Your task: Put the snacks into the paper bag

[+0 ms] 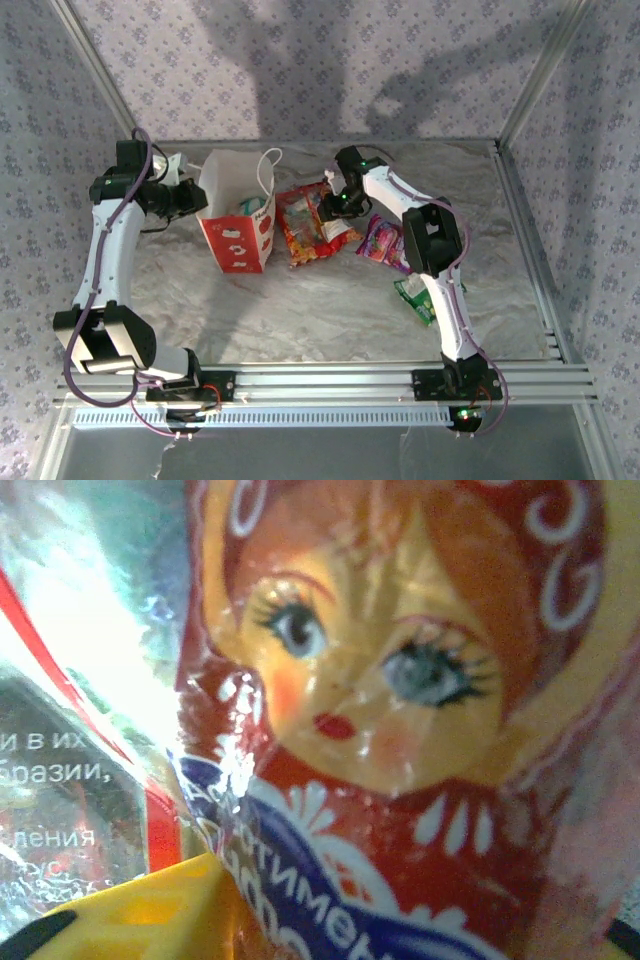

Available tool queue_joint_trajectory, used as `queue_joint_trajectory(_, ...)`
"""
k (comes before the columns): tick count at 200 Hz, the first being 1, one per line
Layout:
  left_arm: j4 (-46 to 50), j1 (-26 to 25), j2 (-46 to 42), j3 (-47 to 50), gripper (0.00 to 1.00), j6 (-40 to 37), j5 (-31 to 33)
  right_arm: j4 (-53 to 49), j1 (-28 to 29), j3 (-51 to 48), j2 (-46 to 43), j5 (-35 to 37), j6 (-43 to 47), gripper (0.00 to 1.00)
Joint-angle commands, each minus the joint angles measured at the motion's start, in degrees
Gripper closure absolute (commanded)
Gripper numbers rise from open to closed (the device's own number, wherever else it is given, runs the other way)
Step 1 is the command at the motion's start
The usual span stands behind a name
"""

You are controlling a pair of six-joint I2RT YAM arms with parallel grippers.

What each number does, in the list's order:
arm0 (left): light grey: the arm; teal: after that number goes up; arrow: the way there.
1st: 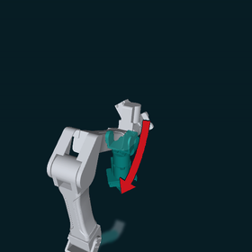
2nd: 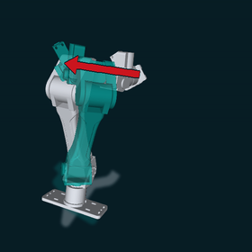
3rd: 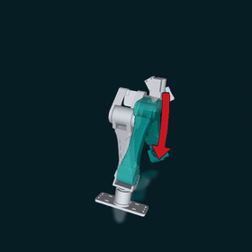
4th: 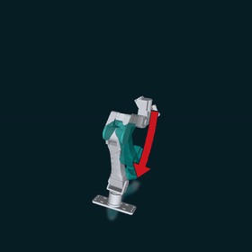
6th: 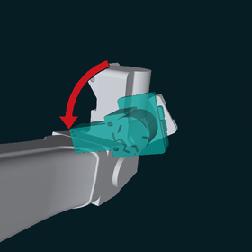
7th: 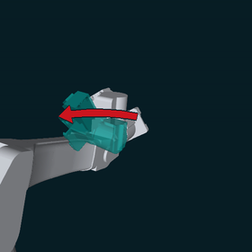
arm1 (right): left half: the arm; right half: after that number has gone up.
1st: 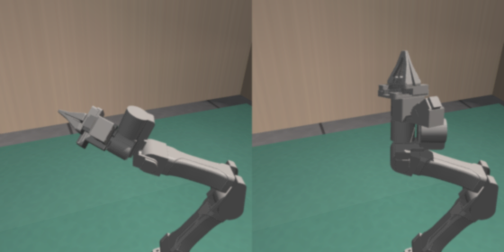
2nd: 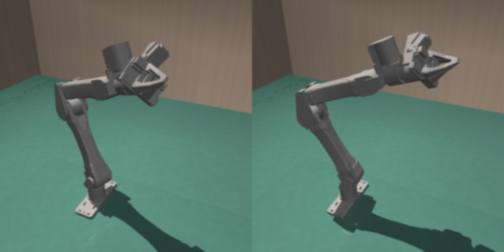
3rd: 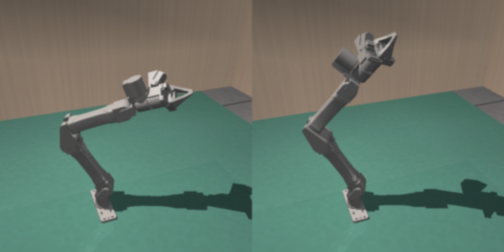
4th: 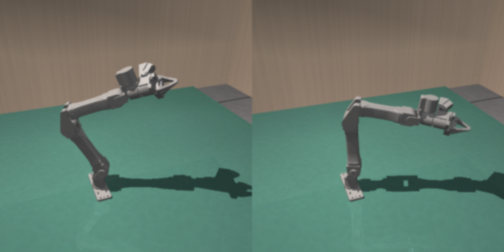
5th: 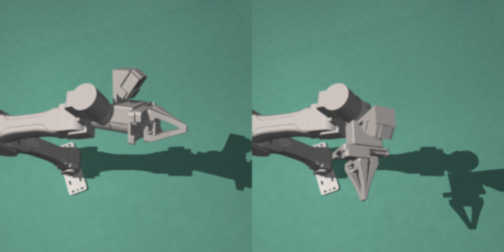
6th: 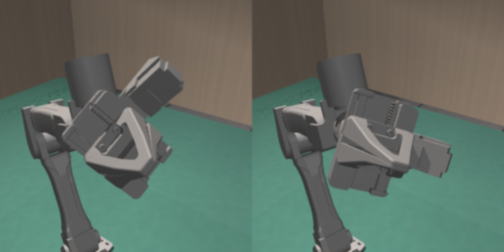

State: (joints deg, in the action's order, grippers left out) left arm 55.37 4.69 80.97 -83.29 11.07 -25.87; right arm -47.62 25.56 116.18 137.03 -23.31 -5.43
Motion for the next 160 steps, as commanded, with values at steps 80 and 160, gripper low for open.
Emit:
queue_joint_trajectory(80, 1.84, -0.57, -3.07, 0.33, 0.87, 0.32, 0.64, -5.20, 0.33, -2.19, 0.12, 3.12, -1.60, 0.75)
queue_joint_trajectory(160, 1.34, -1.23, -3.10, -0.20, 0.87, 1.05, -0.41, -5.92, 0.28, -4.21, -4.63, 3.27, -1.69, 1.00)
